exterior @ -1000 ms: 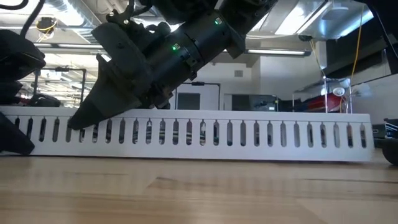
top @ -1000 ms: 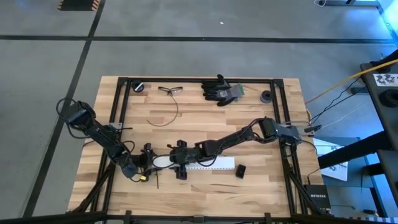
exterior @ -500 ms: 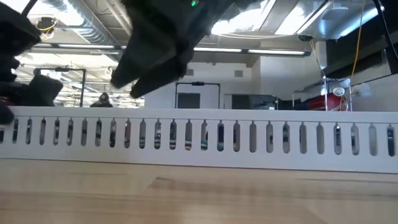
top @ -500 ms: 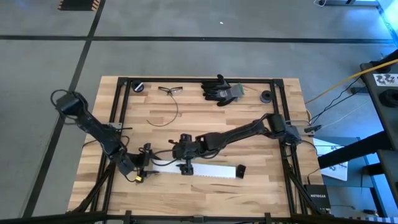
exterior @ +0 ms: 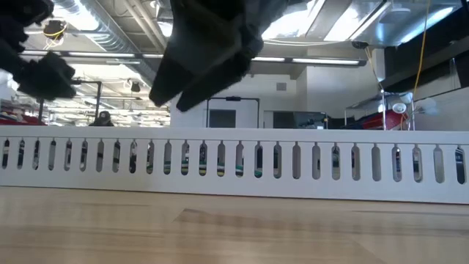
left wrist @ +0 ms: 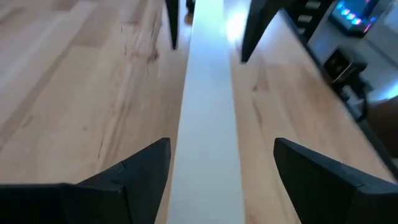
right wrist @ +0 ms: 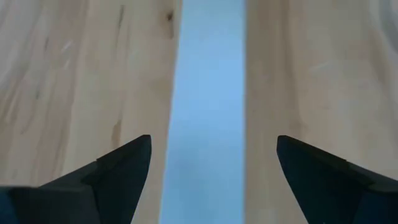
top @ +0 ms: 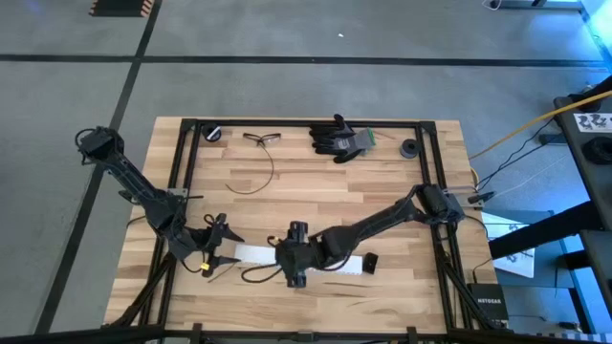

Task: Ziptie cables
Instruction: Close the white cable duct lid

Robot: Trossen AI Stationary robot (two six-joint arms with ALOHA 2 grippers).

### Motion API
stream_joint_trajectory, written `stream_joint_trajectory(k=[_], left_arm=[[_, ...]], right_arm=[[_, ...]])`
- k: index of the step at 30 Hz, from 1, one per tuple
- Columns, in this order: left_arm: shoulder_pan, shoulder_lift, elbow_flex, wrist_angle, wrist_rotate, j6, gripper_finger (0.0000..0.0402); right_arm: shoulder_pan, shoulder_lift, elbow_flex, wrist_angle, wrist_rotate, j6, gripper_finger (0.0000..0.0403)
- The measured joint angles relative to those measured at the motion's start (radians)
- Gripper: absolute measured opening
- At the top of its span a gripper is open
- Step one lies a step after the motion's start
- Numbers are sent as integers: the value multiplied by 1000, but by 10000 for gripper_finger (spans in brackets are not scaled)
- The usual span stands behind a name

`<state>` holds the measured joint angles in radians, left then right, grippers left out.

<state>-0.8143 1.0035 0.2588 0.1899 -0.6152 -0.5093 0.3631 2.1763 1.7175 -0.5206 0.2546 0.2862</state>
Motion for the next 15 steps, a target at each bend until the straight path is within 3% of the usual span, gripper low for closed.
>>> stream_joint_trajectory(k=[4, 15], left_arm=[[0, -25, 3, 11, -2, 0, 269], [-1, -28, 3, 8, -3, -18, 269]], right_arm=[[6, 19, 1, -66, 79, 24, 333], [-80, 16, 5, -158, 103, -125, 333]])
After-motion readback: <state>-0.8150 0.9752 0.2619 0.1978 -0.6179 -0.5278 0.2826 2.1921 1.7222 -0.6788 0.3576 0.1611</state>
